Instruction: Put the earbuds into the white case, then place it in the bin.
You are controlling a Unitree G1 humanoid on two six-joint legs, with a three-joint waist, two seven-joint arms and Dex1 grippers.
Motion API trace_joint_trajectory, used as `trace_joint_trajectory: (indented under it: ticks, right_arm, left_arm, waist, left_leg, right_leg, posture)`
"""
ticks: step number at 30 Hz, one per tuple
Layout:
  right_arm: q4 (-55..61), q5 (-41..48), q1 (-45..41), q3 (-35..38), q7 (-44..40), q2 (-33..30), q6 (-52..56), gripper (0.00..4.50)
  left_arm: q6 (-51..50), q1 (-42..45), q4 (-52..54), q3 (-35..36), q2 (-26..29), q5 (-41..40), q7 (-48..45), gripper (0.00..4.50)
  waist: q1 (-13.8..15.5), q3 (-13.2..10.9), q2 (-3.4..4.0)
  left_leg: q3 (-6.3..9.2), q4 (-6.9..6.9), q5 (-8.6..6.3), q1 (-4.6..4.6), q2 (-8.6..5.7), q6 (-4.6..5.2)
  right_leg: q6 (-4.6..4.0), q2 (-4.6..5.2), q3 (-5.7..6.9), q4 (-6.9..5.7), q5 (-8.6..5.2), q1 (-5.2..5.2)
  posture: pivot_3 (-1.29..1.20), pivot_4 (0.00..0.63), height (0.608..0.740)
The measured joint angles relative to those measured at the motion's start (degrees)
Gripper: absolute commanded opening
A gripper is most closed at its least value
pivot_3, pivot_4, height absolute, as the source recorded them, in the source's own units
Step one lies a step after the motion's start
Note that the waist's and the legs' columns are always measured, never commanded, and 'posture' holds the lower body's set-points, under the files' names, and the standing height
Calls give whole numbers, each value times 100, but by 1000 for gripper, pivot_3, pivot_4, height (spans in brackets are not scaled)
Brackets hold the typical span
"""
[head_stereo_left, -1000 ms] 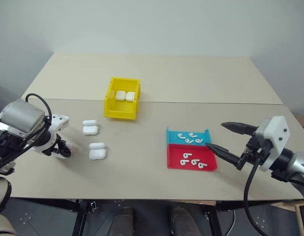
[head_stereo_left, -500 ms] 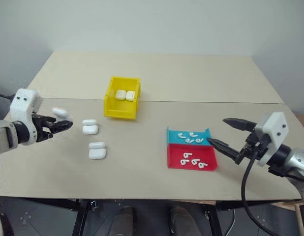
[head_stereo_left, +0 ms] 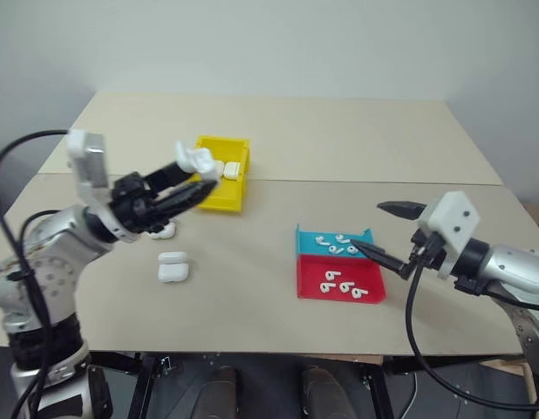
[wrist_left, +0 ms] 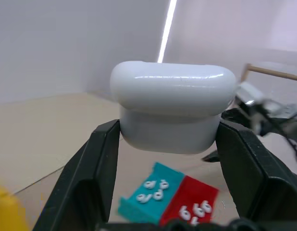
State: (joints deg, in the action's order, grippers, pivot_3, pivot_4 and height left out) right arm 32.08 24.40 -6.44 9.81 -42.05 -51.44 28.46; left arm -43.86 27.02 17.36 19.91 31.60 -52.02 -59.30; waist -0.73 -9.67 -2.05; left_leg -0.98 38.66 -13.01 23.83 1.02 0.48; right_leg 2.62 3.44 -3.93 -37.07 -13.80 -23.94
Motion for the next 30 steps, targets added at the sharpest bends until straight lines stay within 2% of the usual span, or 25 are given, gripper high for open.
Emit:
trace_joint_trajectory:
  ticks: [4, 8, 12, 17, 25, 30]
  right_arm:
    - [-60, -264, -251, -387, -125, -292, 218, 4500]
    - [-10, -281, -924, -777, -422, -858, 901, 4500]
    - [13, -343, -1710, -1489, -912, -1209, 1326, 3683]
    - [39, -640, -2295, -2333, -1617, -1408, 1329, 1895]
    - [-134, -1106, -2828, -3276, -2525, -1331, 1319, 1895]
    - [-266, -1532, -3407, -3881, -2900, -898, 1272, 1895]
  left_arm:
    - [584, 356, -358, -658, -170, 79, -759, 2781]
    - [1031, 483, -532, -1088, -245, 301, -1158, 2781]
    - [1320, 507, -621, -1401, -301, 529, -1309, 2781]
    - [1510, 516, -608, -1604, -366, 669, -1324, 2781]
    - [1494, -148, -2, -1606, -338, 613, -980, 2781]
    - [1497, -273, 249, -1570, -264, 498, -765, 2781]
  waist:
    - [-45, 1, 2]
    - [-48, 1, 5]
    - [-29, 1, 5]
    - [-12, 1, 5]
    - [-20, 1, 6]
    - [-20, 2, 8]
  left_leg:
    - [-4, 1, -1, 1, 0, 2]
    - [-2, -1, -1, 2, 2, 3]
    - [-1, 5, -1, 2, 3, 3]
    - [1, 8, -3, 10, 3, 5]
    - [32, 12, -4, 11, 7, 8]
    - [33, 11, -4, 3, 6, 8]
  right_leg:
    - [0, -2, -6, 0, 0, -4]
    - [0, -4, -5, 0, 0, -6]
    - [0, -2, -4, 2, 0, -5]
    - [1, -1, -2, 3, 0, -12]
    - [-1, -1, -3, -2, 1, -17]
    - [-1, -2, -2, -2, 1, -12]
  posture:
    - [0, 150, 740]
    - [0, 150, 740]
    - [0, 150, 740]
    - [0, 150, 740]
    - [0, 150, 740]
    - [0, 150, 740]
